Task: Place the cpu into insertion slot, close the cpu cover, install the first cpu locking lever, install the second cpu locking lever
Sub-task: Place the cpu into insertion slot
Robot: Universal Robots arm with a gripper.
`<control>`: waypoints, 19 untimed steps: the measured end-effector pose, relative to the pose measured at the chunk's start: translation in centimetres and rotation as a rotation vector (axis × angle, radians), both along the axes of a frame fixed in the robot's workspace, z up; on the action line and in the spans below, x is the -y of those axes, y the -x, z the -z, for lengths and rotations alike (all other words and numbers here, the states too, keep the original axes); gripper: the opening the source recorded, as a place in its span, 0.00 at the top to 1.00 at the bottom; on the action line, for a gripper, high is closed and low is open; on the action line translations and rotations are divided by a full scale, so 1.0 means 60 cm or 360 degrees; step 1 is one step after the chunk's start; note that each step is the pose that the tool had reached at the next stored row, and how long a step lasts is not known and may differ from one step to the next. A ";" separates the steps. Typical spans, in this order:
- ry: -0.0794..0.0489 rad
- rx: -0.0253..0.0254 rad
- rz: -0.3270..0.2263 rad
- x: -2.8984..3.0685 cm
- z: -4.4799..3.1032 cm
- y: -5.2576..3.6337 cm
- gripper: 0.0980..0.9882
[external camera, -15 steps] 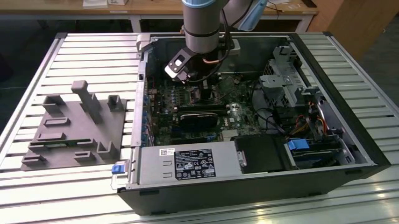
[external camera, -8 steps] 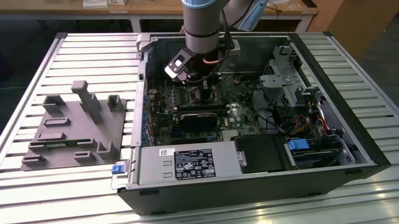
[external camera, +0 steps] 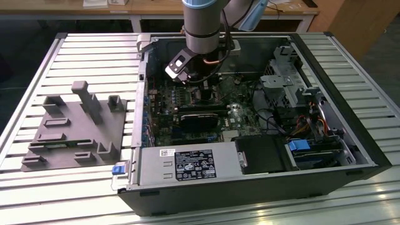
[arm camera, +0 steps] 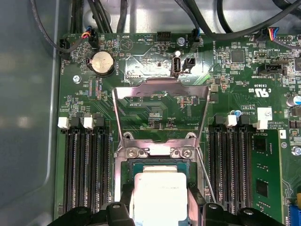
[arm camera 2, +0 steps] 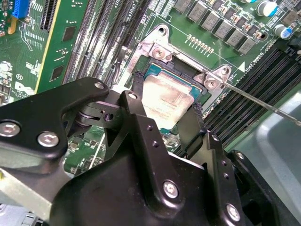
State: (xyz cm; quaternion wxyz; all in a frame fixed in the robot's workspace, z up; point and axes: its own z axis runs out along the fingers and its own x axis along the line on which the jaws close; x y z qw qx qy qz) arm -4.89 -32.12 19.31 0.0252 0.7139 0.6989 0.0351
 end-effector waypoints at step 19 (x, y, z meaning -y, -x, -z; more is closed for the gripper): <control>-0.0001 0.00002 0.0000 0.0000 -0.005 0.000 0.42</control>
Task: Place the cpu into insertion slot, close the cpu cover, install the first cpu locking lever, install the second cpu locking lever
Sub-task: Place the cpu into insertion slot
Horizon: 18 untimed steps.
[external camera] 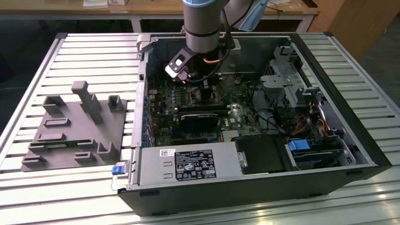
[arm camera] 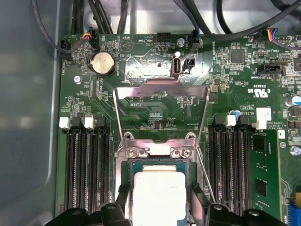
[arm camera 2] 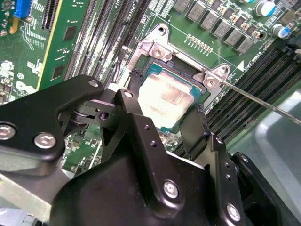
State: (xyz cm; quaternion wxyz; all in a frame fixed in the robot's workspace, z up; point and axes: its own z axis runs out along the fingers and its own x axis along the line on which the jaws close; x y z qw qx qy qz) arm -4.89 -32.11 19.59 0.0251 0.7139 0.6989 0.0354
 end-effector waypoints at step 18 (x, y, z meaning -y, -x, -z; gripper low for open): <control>0.0001 0.00000 0.0000 0.0000 -0.018 0.000 0.58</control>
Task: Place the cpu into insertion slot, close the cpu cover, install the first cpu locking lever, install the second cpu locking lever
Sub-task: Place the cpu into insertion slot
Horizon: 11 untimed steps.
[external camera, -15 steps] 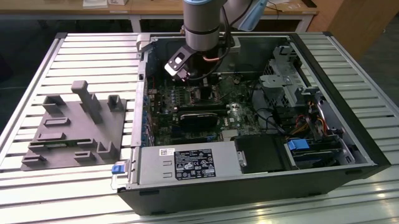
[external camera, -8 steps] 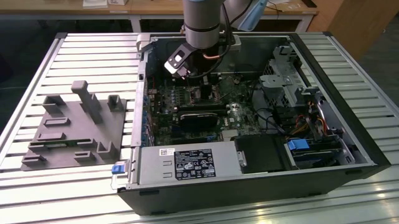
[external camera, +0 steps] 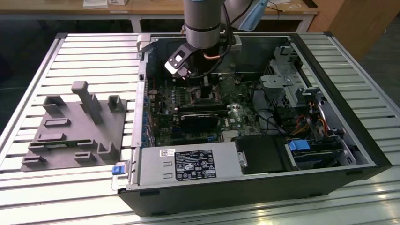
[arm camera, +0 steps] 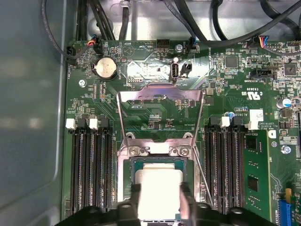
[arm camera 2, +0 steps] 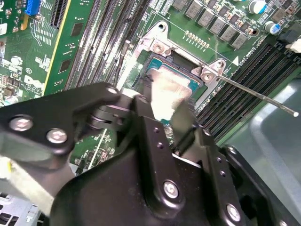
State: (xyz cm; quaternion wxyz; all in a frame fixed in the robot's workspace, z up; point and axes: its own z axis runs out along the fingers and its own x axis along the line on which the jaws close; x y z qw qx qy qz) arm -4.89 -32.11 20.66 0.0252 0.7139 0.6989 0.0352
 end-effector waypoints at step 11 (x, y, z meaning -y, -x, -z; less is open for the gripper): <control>0.0000 0.00000 0.0000 0.0000 -0.001 0.000 1.00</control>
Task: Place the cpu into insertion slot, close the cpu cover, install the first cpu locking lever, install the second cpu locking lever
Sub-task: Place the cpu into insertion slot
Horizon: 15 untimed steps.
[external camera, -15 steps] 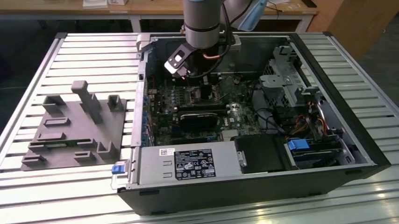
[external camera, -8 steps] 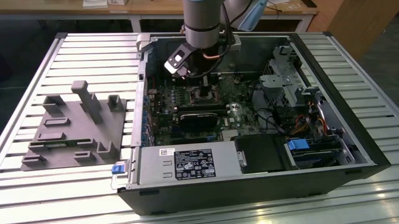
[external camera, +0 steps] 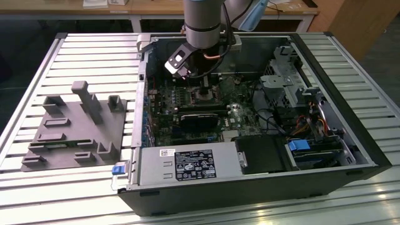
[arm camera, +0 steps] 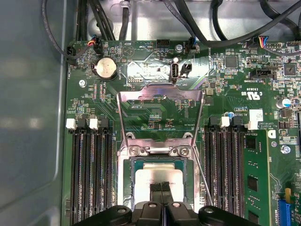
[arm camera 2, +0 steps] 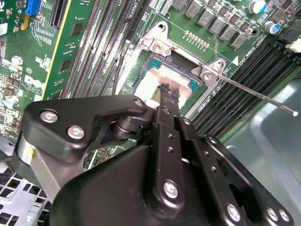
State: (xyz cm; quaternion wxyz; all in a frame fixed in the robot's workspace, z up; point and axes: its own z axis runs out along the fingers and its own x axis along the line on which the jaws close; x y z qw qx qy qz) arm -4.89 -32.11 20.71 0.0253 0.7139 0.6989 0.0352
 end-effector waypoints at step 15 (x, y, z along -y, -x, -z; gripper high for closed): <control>0.0000 -0.00001 0.0000 0.0000 -0.020 0.000 1.00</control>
